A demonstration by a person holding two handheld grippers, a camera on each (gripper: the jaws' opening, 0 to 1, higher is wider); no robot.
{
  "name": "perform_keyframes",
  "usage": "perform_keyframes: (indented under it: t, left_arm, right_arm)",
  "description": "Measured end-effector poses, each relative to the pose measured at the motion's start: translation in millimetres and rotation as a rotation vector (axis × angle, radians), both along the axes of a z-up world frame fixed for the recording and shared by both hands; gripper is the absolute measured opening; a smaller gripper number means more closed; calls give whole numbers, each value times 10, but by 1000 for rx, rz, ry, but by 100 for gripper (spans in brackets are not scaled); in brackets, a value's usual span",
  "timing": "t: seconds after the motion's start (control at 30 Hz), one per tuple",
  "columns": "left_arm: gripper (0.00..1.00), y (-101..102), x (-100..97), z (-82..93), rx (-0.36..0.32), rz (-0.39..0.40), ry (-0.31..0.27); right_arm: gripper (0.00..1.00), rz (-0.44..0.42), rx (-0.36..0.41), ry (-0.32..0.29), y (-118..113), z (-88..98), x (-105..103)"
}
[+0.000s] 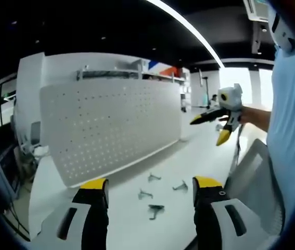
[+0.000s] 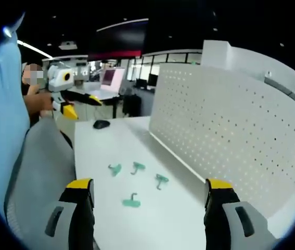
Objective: Insert the hook assembly into the mounting plate slot until the hook locks in place.
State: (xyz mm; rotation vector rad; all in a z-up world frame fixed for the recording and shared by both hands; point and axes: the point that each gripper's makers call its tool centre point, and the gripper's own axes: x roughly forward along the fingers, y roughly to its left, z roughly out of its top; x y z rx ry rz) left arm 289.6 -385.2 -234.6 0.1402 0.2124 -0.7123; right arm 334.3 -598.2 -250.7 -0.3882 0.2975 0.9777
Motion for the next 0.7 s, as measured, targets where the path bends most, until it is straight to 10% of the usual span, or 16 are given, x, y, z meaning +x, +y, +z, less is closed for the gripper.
perform_keyframes:
  t: [0.7]
  left_arm:
    - [67,-27,5,-58,-6,-8,7]
  right_arm:
    - [86,23,-16,-1,83,-3,34]
